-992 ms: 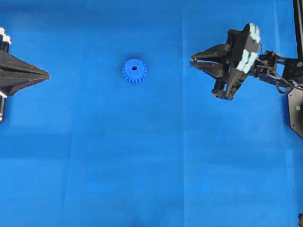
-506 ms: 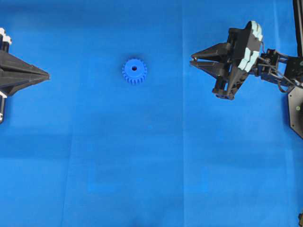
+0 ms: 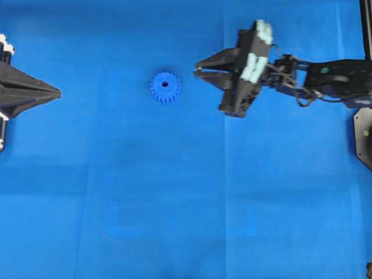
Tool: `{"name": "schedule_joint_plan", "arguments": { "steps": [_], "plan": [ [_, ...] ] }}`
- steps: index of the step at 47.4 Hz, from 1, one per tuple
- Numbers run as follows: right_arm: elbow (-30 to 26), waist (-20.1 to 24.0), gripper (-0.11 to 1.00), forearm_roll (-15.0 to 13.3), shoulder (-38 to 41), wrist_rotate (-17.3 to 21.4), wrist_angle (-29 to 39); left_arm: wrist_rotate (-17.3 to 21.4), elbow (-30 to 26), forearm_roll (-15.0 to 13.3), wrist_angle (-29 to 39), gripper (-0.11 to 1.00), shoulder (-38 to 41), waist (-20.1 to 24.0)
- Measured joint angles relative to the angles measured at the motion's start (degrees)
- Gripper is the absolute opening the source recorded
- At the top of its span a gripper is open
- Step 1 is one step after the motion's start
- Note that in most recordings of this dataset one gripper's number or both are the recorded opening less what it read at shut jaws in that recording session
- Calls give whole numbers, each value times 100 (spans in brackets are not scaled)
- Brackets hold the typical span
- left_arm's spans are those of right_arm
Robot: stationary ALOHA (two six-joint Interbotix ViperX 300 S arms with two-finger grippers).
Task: Insert the shaft placed at a random location into the center hole of the small gear at another random location.
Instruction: 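Carry the shaft with the right gripper over the blue gear's hole, then align the held shaft above the gear's center hole with the right gripper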
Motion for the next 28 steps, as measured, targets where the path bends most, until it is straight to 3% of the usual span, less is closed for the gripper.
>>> {"name": "schedule_joint_plan", "arguments": {
  "steps": [17,28],
  "plan": [
    [-967,88,4,-88,694,-9,272,0,0,0,0,0,0,0],
    [-1178,88,4,-88,835,-9,360,-9,9,0,0,0,-9,0]
  ]
}}
